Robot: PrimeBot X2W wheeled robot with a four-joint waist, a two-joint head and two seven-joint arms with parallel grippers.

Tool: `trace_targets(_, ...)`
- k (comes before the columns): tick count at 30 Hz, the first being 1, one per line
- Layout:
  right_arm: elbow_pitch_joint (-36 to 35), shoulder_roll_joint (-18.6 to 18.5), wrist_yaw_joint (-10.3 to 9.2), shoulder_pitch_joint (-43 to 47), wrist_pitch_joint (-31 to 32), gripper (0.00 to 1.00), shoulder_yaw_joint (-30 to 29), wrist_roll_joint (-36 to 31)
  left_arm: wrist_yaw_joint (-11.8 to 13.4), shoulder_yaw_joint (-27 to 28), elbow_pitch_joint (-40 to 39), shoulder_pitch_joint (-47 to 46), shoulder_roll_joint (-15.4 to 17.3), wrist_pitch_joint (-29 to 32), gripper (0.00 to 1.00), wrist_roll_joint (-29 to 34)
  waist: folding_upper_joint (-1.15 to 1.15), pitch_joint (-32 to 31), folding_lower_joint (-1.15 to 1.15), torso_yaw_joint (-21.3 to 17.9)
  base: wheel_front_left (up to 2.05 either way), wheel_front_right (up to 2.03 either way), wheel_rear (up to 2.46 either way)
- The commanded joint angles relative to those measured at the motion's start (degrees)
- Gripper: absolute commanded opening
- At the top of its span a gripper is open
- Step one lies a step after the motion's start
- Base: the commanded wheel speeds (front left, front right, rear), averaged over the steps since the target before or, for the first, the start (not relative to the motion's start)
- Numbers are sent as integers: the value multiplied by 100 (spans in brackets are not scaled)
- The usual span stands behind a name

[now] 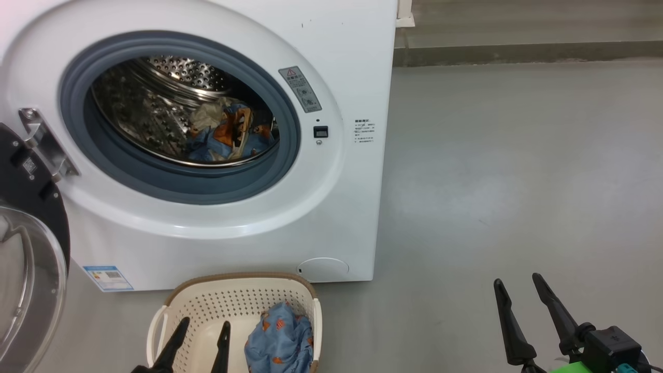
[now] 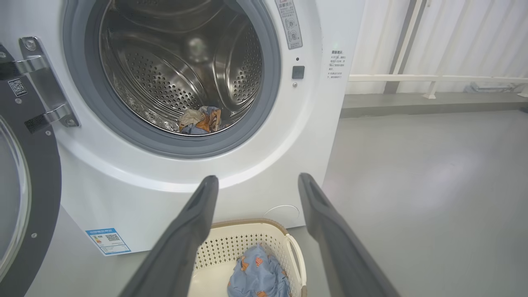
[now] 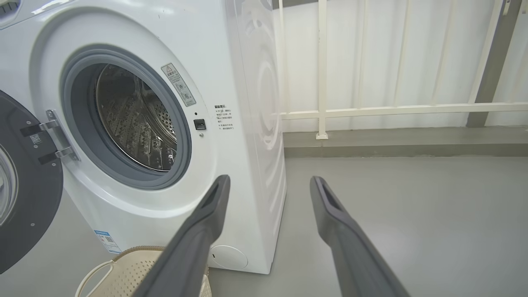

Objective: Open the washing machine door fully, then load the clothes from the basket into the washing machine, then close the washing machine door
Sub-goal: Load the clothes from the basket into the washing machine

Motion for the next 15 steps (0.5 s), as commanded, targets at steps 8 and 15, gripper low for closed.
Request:
trace_targets(8, -110, -32, 9, -77, -66, 100, 177, 52, -49, 279, -90, -90, -17, -36, 100, 71, 0, -63, 0, 72, 0, 0, 0)
trace_targets(15, -97, -32, 9, -50, -69, 100, 212, 64, -90, 316, -65, -78, -43, -36, 100, 129, 0, -75, 0, 84, 0, 0, 0)
